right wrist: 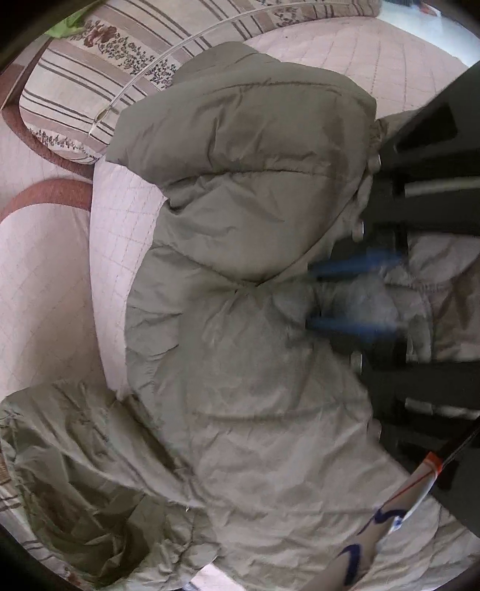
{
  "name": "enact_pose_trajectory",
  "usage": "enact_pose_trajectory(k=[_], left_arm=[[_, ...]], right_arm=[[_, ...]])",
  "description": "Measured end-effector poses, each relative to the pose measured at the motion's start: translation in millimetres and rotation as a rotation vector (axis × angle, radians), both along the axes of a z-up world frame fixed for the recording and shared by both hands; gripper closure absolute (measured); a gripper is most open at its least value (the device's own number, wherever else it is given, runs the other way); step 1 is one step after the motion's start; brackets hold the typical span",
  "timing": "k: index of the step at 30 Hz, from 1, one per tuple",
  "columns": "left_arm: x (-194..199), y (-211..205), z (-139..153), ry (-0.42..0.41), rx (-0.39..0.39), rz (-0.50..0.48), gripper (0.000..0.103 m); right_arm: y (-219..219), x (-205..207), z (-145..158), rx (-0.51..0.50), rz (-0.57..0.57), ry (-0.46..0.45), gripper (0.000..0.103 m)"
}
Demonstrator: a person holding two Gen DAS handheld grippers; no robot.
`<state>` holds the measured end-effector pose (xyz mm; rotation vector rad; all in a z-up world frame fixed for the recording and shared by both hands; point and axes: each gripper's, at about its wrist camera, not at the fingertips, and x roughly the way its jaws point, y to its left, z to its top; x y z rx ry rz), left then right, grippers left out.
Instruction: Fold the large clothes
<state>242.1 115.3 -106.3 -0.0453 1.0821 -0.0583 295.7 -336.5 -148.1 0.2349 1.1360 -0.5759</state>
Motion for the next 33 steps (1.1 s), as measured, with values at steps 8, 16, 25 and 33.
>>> enact_pose_trajectory(k=[8,16,25,33], left_arm=[[-13.0,-6.7,6.6,0.018,-0.027,-0.021,0.057],[-61.9,-39.3,17.3,0.009,-0.031,-0.067,0.052],[-140.0,-98.2,29.4,0.089,-0.222,-0.139,0.051],[-159.9,-139.4,49.4,-0.019,-0.097,-0.151,0.047]], right_arm=[[-27.9,-52.4,24.4,0.112,-0.063,-0.123,0.028],[-67.5,-138.1,60.5,0.141,-0.023,-0.176,0.028],[-194.1,-221.5,19.3,0.313,-0.306,-0.241,0.030],[-247.0,-213.9,-22.5,0.660,-0.436,-0.473,0.031]])
